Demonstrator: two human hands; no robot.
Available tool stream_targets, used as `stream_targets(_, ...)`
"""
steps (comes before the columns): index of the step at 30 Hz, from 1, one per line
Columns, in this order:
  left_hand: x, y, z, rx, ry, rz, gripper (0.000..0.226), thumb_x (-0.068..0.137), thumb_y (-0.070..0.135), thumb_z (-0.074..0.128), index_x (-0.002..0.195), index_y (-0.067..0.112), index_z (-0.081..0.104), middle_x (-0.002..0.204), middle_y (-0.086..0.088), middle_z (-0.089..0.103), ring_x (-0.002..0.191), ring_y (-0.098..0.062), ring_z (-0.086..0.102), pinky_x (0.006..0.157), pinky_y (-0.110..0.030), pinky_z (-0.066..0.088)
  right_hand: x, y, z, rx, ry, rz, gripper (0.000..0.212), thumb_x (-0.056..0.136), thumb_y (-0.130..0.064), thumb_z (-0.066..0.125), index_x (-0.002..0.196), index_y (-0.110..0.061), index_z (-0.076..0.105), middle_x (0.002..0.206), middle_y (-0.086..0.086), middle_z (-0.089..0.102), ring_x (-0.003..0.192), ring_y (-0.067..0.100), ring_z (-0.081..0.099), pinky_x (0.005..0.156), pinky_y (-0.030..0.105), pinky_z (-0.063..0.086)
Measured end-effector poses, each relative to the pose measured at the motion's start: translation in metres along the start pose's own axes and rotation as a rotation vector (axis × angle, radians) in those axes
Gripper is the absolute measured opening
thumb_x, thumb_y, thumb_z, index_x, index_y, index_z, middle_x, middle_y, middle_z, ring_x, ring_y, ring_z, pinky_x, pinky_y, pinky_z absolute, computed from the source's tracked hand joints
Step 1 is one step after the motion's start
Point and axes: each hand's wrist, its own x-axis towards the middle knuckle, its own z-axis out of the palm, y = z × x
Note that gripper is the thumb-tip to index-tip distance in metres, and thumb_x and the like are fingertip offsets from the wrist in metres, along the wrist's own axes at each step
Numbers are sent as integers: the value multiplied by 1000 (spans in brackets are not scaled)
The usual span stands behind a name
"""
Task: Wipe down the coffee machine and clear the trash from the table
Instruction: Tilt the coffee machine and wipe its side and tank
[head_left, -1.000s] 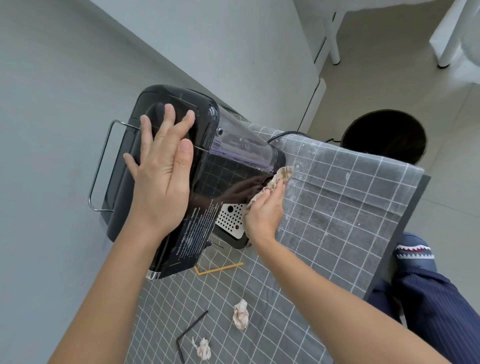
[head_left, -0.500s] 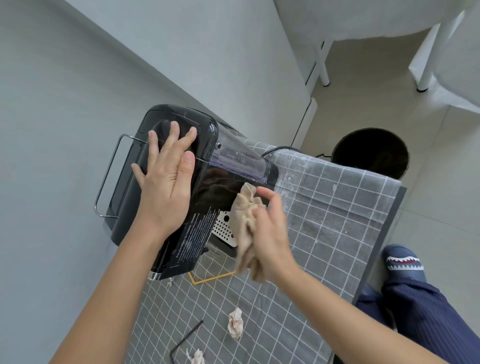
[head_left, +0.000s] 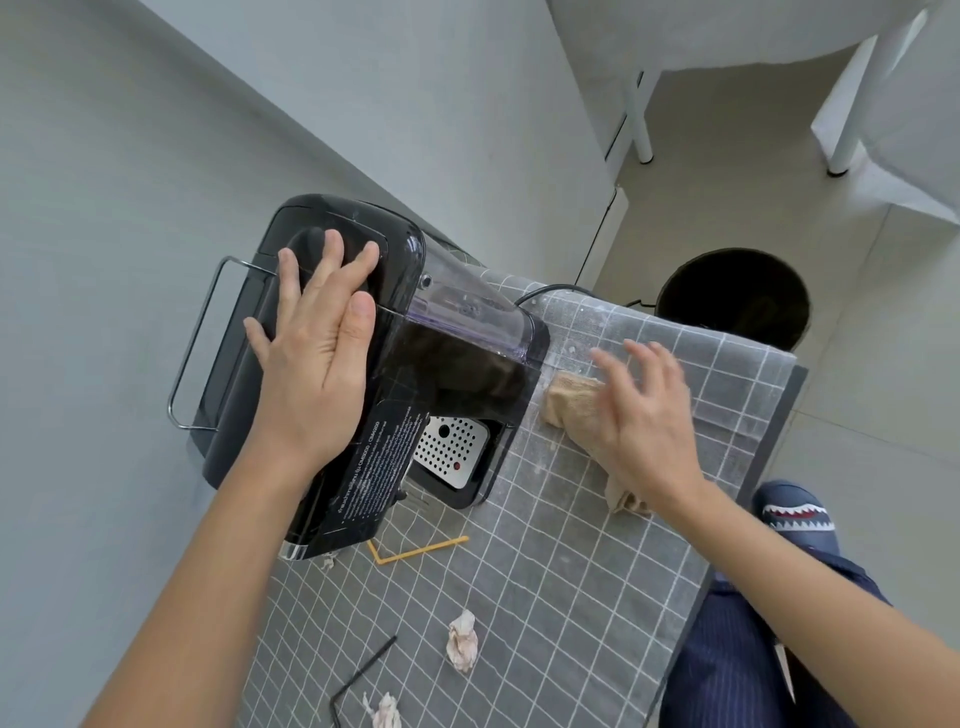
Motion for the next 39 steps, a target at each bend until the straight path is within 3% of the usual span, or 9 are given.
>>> stream_targets(3, 0, -1, -1, -3, 1, -3, 41, 99, 46, 24, 139, 47, 36, 156, 21, 17, 146, -6, -8, 110, -60, -12, -9, 3, 21, -283, -290, -230, 59, 92, -65, 38, 145, -38, 38, 160, 18, 23, 145, 50, 14, 115, 65, 18)
stream_targets(6, 0, -1, -1, 0, -1, -4, 41, 99, 47, 23, 138, 48, 35, 156, 21, 17, 146, -6, -8, 111, -60, -12, -11, 15, 33, -391, -431, -246, 65, 84, -50, 65, 143, -29, 47, 155, 22, 33, 141, 54, 24, 111, 68, 25)
stream_targets(10, 1, 0, 0, -4, -1, -1, 41, 99, 47, 23, 137, 50, 35, 156, 21, 18, 146, -6, -7, 111, -61, -11, -13, 18, 34, -127, -360, -216, 63, 78, 2, 65, 137, -18, 55, 138, 22, 51, 129, 45, 44, 105, 61, 41)
stream_targets(14, 0, 0, 2, -1, 7, -1, 40, 99, 46, 24, 137, 51, 35, 155, 22, 17, 146, -7, -7, 111, -62, -10, 0, -12, 13, 680, -89, 176, 40, 100, -17, 50, 139, -27, 51, 130, 7, 52, 99, 29, 61, 83, 46, 53)
stream_targets(16, 1, 0, 1, 2, 4, 0, 40, 98, 46, 24, 137, 52, 34, 155, 22, 17, 146, -7, -7, 110, -63, -10, 22, -32, 11, 678, -17, 259, 44, 102, -18, 47, 144, -30, 45, 138, 7, 47, 115, 22, 52, 100, 35, 42)
stream_targets(19, 1, -1, 1, 0, 2, 2, 40, 97, 48, 23, 136, 54, 33, 156, 22, 16, 146, -7, -7, 110, -63, -10, 44, -65, 22, 577, -242, 264, 37, 102, -13, 42, 139, -16, 50, 143, 11, 43, 121, 22, 47, 106, 34, 37)
stream_targets(25, 1, 0, 1, 3, -5, -4, 42, 96, 48, 24, 137, 53, 33, 156, 22, 16, 146, -6, -8, 110, -62, -10, 42, -97, 14, 210, -335, 224, 36, 88, 5, 34, 120, 0, 49, 126, 16, 45, 109, 34, 45, 95, 43, 44)
stream_targets(32, 2, -1, 1, 10, -5, 2, 42, 96, 49, 24, 137, 51, 33, 156, 22, 15, 146, -6, -8, 109, -62, -10, 36, -135, -34, 128, -290, 55, 32, 88, 3, 43, 119, 2, 50, 119, 18, 48, 99, 34, 48, 88, 46, 47)
stream_targets(39, 0, 1, -1, 2, -16, 1, 39, 98, 47, 23, 135, 55, 32, 156, 23, 15, 146, -4, -9, 111, -61, -11, 30, -102, -51, 808, -184, 96, 30, 95, -7, 43, 117, -21, 58, 115, -4, 64, 106, 11, 59, 91, 30, 47)
